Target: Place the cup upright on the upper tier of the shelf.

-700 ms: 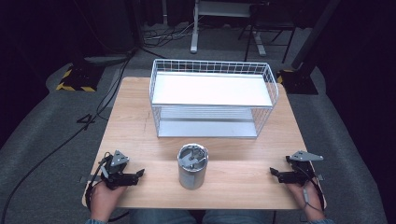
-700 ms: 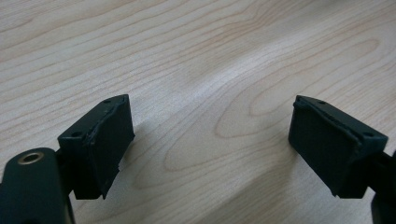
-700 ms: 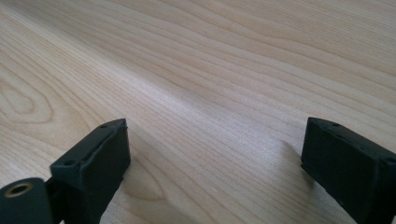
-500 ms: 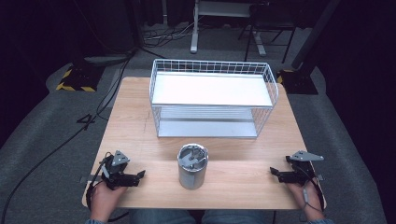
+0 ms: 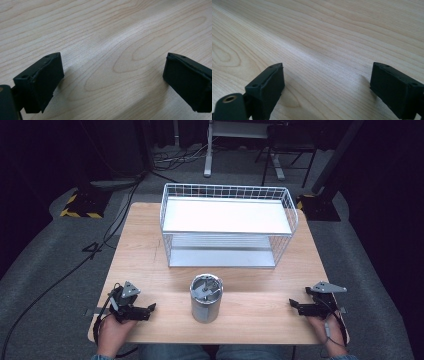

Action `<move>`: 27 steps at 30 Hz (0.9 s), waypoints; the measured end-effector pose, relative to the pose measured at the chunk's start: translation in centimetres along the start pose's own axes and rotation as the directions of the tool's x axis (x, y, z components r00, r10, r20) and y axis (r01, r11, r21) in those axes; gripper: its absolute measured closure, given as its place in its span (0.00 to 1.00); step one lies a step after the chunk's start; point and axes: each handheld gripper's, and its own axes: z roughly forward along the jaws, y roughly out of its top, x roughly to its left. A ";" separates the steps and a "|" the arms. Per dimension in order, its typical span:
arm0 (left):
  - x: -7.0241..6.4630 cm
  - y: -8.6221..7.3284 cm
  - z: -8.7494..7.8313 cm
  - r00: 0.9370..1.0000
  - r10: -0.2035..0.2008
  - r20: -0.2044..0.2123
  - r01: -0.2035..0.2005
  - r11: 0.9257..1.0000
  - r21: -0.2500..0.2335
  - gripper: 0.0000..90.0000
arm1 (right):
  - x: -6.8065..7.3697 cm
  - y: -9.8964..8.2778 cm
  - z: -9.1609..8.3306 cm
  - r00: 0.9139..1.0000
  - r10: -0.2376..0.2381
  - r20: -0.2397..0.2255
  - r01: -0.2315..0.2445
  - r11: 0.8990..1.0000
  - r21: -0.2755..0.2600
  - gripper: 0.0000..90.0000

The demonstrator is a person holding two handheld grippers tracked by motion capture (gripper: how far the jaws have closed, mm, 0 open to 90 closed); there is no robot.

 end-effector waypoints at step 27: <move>-2.4 2.0 -5.0 0.996 0.004 0.084 0.020 0.959 -0.282 0.00 | 0.0 0.0 0.0 1.000 0.006 0.003 -0.006 1.000 0.000 0.15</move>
